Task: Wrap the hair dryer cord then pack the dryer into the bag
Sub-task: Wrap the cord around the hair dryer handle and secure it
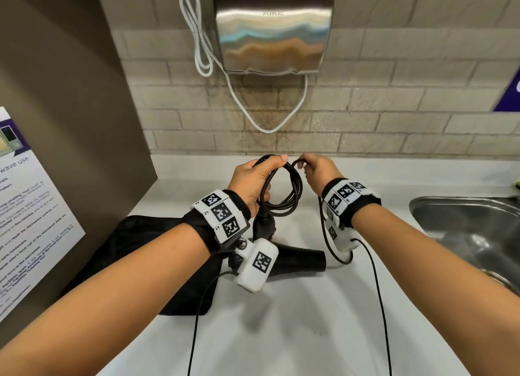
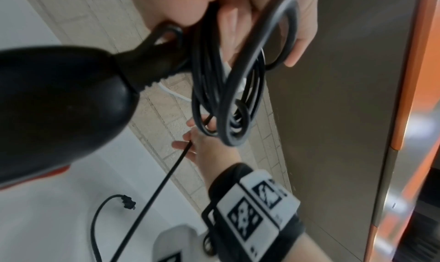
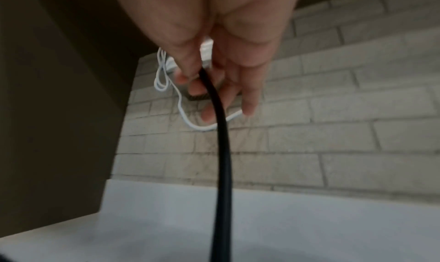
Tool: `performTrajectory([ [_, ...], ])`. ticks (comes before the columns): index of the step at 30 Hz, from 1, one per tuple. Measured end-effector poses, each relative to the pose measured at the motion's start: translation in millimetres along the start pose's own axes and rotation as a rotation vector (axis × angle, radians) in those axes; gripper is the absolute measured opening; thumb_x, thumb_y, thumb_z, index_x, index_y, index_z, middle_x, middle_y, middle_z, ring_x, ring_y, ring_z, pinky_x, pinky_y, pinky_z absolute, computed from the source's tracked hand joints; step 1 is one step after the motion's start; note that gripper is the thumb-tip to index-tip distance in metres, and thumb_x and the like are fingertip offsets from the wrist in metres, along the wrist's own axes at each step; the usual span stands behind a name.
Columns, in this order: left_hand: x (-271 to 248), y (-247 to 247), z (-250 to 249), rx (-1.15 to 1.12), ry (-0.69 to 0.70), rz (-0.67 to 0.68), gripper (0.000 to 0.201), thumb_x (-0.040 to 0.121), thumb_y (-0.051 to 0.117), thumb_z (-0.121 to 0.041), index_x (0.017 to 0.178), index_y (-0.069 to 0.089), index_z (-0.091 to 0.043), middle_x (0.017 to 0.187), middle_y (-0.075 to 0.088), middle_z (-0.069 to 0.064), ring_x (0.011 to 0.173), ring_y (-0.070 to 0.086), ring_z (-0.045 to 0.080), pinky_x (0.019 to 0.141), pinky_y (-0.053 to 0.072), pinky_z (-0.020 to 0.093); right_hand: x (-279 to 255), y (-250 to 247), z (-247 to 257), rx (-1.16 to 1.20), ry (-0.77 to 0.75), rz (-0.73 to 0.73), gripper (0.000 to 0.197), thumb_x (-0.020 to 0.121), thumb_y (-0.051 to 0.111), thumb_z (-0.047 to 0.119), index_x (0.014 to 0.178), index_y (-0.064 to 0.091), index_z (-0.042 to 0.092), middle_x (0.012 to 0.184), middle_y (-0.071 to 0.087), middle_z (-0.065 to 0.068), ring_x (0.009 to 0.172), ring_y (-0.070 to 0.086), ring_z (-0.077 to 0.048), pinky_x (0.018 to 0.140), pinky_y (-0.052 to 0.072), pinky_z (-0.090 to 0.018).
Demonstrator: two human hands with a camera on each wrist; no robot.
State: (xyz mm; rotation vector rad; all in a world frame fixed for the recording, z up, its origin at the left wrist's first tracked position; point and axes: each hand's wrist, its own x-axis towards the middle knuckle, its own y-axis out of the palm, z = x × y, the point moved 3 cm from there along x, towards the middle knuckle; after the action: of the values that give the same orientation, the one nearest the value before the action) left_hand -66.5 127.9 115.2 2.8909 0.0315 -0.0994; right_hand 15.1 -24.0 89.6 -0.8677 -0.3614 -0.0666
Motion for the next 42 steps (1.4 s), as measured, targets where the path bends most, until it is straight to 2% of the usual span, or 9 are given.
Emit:
performTrajectory([
  [3,0,-1,0,-0.014,0.000,-0.006,0.036,0.081,0.068,-0.020,0.050,0.050,-0.023,0.046,0.023,-0.007,0.034,0.019,0.008,0.037,0.015,0.015,-23,8,4,0.193,-0.186,0.056,0.033,0.077,0.037,-0.020,0.094,0.060,-0.002,0.079,0.055,-0.007,0.074,0.052,-0.017,0.073,0.042,-0.027],
  [8,2,-2,0,-0.037,-0.020,-0.007,0.032,0.082,0.067,-0.025,0.060,0.044,-0.021,0.046,0.020,-0.007,0.032,0.020,0.007,0.035,0.016,0.015,-61,16,20,0.457,-0.315,0.143,0.028,0.084,0.043,0.005,0.095,0.059,0.026,0.090,0.054,0.012,0.076,0.053,0.009,0.071,0.042,-0.007],
  [12,-2,1,2,-0.017,-0.068,0.048,0.028,0.084,0.064,-0.030,0.062,0.048,-0.021,0.042,0.025,-0.009,0.030,0.022,0.005,0.034,0.018,0.014,-53,14,21,0.574,-0.187,0.127,0.022,0.083,0.045,0.018,0.074,0.060,0.031,0.062,0.057,0.018,0.057,0.050,0.003,0.060,0.040,-0.010],
  [16,-12,9,3,0.008,-0.096,0.163,0.032,0.090,0.054,-0.031,0.062,0.048,-0.016,0.032,0.037,-0.009,0.027,0.024,0.004,0.034,0.013,0.017,-41,11,33,0.783,0.086,0.234,0.034,0.091,0.048,0.009,0.060,0.059,0.017,0.057,0.042,-0.004,0.043,0.041,-0.001,0.047,0.034,-0.012],
  [22,-5,2,3,-0.033,-0.092,0.124,0.019,0.085,0.060,-0.033,0.087,0.053,-0.015,0.039,0.024,-0.008,0.030,0.020,0.006,0.033,0.018,0.016,-28,13,19,0.153,0.102,0.264,0.024,0.094,0.045,0.020,0.079,0.064,0.020,0.070,0.056,0.002,0.060,0.046,-0.011,0.064,0.039,-0.027],
  [28,-3,-10,-2,-0.071,-0.026,0.022,0.023,0.087,0.059,-0.018,0.066,0.049,-0.019,0.038,0.020,-0.010,0.029,0.015,0.004,0.033,0.012,0.014,-24,3,-39,-0.047,0.470,0.297,0.027,0.094,0.045,0.021,0.110,0.061,0.005,0.084,0.062,-0.009,0.058,0.054,-0.016,0.056,0.047,-0.025],
  [30,-2,-14,-2,-0.066,-0.013,0.017,0.020,0.088,0.059,-0.016,0.069,0.053,-0.019,0.039,0.019,-0.011,0.030,0.015,0.004,0.033,0.012,0.015,-30,2,-56,-0.145,0.498,0.360,0.028,0.093,0.048,0.015,0.117,0.057,0.005,0.100,0.067,-0.012,0.080,0.062,-0.025,0.075,0.053,-0.030],
  [37,3,-8,-2,-0.075,0.013,0.004,0.017,0.088,0.060,-0.018,0.071,0.056,-0.020,0.039,0.020,-0.011,0.030,0.016,0.004,0.033,0.013,0.016,-46,-9,4,0.068,0.105,0.308,0.073,0.073,0.037,-0.014,0.133,0.042,0.026,0.140,0.043,-0.003,0.120,0.050,-0.029,0.094,0.045,-0.033],
  [42,9,-5,-1,-0.097,0.045,-0.010,0.013,0.088,0.061,-0.018,0.075,0.059,-0.020,0.038,0.022,-0.011,0.030,0.017,0.004,0.034,0.015,0.016,-51,-32,56,0.685,-0.106,0.158,0.023,0.085,0.044,0.009,0.100,0.059,0.018,0.107,0.061,-0.012,0.088,0.062,-0.007,0.084,0.045,-0.015],
])
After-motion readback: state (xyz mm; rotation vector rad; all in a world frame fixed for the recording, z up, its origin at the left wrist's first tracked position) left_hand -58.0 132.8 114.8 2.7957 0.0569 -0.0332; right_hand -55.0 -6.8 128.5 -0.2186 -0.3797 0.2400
